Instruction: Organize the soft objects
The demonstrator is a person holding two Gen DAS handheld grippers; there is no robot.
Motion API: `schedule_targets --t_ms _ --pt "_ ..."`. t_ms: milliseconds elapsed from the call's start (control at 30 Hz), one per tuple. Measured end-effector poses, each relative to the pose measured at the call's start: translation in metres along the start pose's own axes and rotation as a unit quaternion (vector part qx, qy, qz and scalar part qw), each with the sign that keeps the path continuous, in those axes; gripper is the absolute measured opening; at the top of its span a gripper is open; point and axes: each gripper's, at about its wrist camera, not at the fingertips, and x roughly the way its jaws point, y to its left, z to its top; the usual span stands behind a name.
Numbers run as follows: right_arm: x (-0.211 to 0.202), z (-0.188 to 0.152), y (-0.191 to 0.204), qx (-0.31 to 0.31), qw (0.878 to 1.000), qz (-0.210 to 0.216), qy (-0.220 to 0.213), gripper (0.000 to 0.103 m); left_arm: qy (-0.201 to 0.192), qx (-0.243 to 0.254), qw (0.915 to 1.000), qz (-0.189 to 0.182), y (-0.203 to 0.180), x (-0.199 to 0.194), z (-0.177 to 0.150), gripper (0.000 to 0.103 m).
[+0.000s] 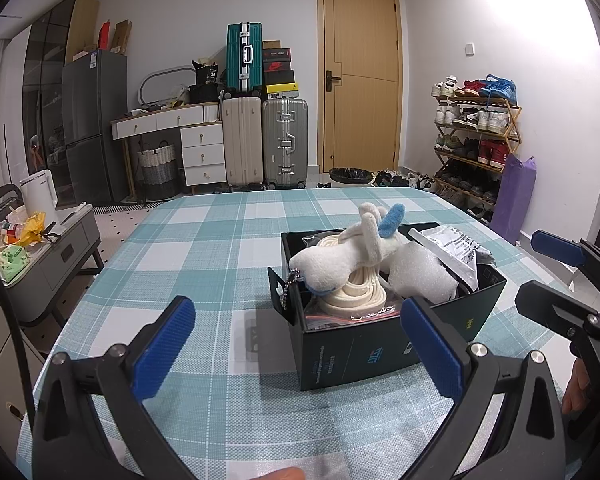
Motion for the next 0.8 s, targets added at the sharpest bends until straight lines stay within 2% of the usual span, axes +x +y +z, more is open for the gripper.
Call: schedule_targets --t_ms 800 --pt "0.0000 0.0001 -0.0002 0.000 1.000 0.000 0.000 0.102 -0.002 -0.002 1.0000 0.001 0.0008 -0.0006 0.0015 0.103"
